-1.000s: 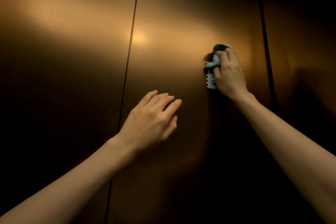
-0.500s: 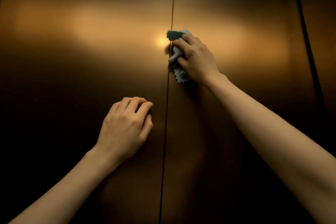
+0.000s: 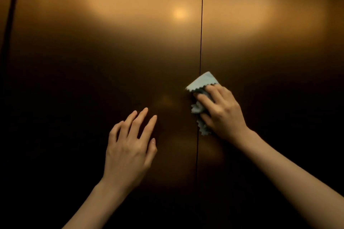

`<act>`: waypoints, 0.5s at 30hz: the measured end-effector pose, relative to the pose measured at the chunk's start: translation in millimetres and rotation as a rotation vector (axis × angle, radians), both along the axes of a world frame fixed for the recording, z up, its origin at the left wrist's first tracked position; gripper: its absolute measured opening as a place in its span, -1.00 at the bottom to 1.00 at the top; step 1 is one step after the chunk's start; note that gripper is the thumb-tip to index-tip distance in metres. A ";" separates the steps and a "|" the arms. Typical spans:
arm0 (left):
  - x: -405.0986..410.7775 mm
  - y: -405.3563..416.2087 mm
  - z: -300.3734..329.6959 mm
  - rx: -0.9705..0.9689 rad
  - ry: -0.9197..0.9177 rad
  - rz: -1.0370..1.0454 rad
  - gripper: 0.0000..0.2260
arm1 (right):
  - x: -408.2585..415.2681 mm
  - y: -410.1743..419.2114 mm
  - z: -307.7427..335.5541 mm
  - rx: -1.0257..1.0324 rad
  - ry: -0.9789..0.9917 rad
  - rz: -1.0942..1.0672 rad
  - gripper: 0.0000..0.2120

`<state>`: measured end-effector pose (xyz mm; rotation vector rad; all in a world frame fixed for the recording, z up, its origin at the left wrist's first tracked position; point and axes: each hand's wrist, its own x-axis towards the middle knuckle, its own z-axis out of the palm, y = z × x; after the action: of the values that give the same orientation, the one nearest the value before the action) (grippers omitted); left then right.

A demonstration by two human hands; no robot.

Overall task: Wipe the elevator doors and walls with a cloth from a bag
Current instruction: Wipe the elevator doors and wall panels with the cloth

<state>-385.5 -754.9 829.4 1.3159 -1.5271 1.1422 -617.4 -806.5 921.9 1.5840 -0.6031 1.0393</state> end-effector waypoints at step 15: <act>10.9 15.5 -96.2 0.209 0.023 -0.116 -0.54 | 1.5 11.8 -147.3 0.139 0.078 -0.003 -0.77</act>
<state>-374.6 -739.5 733.1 1.3522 -1.7189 0.9107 -615.9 -794.7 774.6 1.7355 -0.6356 0.9453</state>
